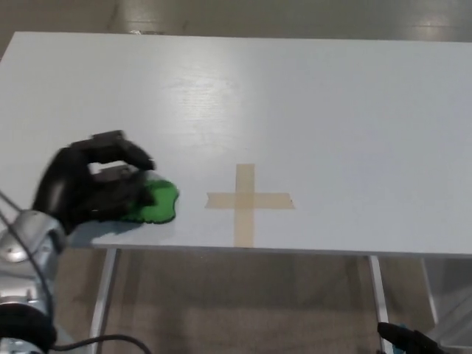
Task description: Use the left hand to press on the green eraser and wipe the desk from center to the left and then back to center.
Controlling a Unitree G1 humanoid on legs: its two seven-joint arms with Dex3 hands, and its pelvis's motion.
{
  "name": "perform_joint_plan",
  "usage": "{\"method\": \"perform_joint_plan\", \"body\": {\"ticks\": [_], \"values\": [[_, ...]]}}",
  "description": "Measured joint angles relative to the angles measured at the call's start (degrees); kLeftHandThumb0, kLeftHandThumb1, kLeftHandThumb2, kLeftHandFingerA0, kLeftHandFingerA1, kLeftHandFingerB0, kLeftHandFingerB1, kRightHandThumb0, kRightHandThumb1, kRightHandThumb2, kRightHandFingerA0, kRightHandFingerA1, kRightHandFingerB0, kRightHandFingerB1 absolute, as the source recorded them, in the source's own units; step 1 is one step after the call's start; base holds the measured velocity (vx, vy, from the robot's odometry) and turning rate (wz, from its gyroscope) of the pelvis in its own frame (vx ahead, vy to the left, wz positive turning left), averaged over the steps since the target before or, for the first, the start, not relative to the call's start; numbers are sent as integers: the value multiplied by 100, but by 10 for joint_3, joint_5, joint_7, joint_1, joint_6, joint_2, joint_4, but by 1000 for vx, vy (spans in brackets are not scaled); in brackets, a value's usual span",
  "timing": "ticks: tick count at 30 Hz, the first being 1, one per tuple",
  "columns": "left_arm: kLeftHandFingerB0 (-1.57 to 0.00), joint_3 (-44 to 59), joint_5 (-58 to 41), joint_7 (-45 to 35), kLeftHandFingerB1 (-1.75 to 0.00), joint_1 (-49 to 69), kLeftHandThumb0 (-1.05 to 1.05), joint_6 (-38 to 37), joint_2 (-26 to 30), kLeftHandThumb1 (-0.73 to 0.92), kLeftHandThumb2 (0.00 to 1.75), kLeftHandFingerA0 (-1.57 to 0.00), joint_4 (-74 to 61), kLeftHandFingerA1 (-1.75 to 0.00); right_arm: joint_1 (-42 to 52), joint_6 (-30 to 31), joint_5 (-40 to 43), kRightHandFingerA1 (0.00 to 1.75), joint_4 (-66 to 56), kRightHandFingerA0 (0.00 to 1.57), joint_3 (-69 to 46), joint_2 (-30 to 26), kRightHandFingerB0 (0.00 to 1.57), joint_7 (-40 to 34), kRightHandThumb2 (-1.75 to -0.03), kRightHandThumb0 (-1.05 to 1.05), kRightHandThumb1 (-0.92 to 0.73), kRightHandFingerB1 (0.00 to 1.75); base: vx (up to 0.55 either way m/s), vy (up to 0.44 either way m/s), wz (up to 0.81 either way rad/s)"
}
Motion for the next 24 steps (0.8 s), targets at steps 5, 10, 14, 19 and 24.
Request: {"method": "perform_joint_plan", "body": {"ticks": [5, 10, 14, 19, 24], "values": [[-79, -52, 30, 17, -121, -2, -11, 3, -39, 75, 81, -84, -35, -122, -6, 4, 2, 64, -2, 56, -2, 0, 62, 4, -93, -26, -58, 67, 0, 0, 0], [-82, -90, 62, 47, -117, -6, -13, 10, -67, 75, 80, -89, -61, -115, -11, 8, 2, 47, -3, 60, -2, -2, 68, 8, -60, -24, -71, 52, 0, 0, 0], [-80, -109, 80, 68, -120, -12, -13, 20, -89, 74, 80, -90, -70, -117, -13, 9, 1, 47, -3, 59, -2, -4, 68, 11, -61, -23, -70, 53, 0, 0, 0], [-81, -130, 100, 96, -120, -26, -14, 43, -124, 74, 81, -91, -87, -115, -13, 11, 1, 47, -4, 59, 0, -7, 68, 13, -60, -22, -70, 53, 0, 0, 0], [-81, -141, 110, 114, -121, -50, -14, 64, -155, 73, 83, -89, -88, -120, -13, 12, 1, 47, -4, 59, 0, -7, 68, 16, -60, -22, -70, 52, 0, 0, 0]]}}
